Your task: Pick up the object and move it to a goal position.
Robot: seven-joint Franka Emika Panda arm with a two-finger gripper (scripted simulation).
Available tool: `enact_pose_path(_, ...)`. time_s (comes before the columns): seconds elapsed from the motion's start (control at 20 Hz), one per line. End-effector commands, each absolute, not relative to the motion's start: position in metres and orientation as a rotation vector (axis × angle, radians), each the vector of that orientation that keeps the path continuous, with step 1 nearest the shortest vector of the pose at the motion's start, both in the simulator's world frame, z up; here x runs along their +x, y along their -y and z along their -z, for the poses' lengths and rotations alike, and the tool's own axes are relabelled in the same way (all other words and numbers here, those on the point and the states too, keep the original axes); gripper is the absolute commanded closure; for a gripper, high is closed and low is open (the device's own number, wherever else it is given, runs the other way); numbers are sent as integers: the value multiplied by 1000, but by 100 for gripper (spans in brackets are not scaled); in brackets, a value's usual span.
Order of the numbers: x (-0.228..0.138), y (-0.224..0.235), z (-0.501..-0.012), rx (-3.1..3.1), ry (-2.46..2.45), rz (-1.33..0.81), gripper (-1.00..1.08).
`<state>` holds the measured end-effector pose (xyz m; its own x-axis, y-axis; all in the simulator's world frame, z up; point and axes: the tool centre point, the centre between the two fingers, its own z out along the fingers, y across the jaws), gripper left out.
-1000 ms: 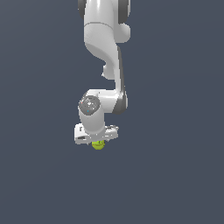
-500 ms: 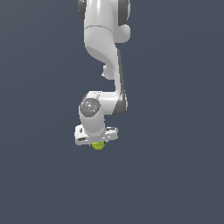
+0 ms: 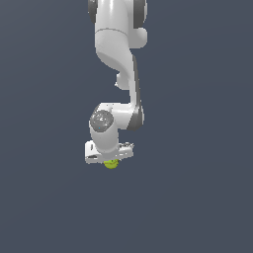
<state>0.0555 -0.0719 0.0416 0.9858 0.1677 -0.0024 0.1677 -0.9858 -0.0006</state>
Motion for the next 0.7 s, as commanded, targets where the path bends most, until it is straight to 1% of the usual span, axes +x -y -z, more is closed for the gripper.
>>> enact_pose_path(0.0,54,71,-45,-3130,265,-1,108)
enact_pose_path(0.35,41,62,-62,-3130,265,-1,108)
enact_pose_path(0.65,19,47,-90,-3130,265,-1,108)
